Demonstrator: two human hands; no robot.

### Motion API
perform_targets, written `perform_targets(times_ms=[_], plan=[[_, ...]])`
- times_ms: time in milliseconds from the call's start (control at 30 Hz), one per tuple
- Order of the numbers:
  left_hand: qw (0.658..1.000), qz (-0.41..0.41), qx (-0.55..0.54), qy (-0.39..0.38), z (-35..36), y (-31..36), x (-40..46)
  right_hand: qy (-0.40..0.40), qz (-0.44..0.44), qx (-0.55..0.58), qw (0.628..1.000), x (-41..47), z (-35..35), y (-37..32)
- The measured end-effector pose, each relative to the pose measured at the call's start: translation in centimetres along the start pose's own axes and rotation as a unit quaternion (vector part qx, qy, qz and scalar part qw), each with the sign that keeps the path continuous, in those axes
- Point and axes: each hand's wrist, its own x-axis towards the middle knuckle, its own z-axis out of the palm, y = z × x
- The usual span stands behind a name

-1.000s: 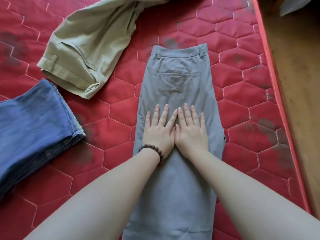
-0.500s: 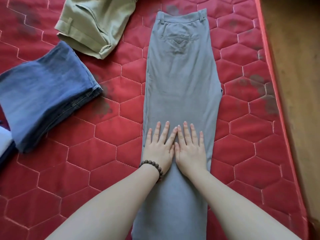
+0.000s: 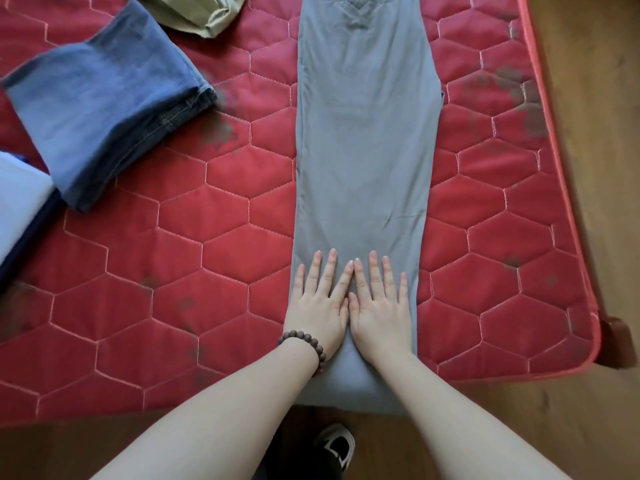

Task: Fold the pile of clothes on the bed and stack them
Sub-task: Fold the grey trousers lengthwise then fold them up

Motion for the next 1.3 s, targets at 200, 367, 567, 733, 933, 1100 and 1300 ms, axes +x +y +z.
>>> perform_targets(times_ms=[200, 367, 567, 733, 933, 1100, 1300], plan=[[0.999, -0.018, 0.009, -0.032, 0.8, 1.6, -5.3, -0.008, 0.001, 0.009, 1.0, -6.8, 0.6, -0.2], [0.999, -0.025, 0.01, -0.046, 0.9, 2.3, -7.4, -0.022, -0.011, 0.009, 1.0, -10.2, 0.6, -0.1], [0.999, -0.02, 0.005, -0.038, -0.1, 2.3, -4.8, -0.016, -0.025, 0.025, 0.999, -6.2, -0.2, 0.1], [0.999, -0.007, 0.028, -0.038, -1.9, 0.6, 2.6, -0.001, -0.046, 0.031, 0.998, 2.0, -0.3, 0.6], [1.0, 0.0, 0.023, -0.021, -4.6, -2.2, 12.6, -0.007, -0.037, 0.01, 0.999, 12.2, -1.3, 1.7], [0.999, -0.004, 0.021, -0.026, -7.4, -4.6, 20.9, -0.026, -0.032, -0.011, 0.999, 21.4, -2.8, 2.7], [0.999, -0.042, 0.021, 0.005, -9.5, -6.1, 30.5, -0.039, -0.052, -0.012, 0.998, 31.9, -4.6, 3.6]])
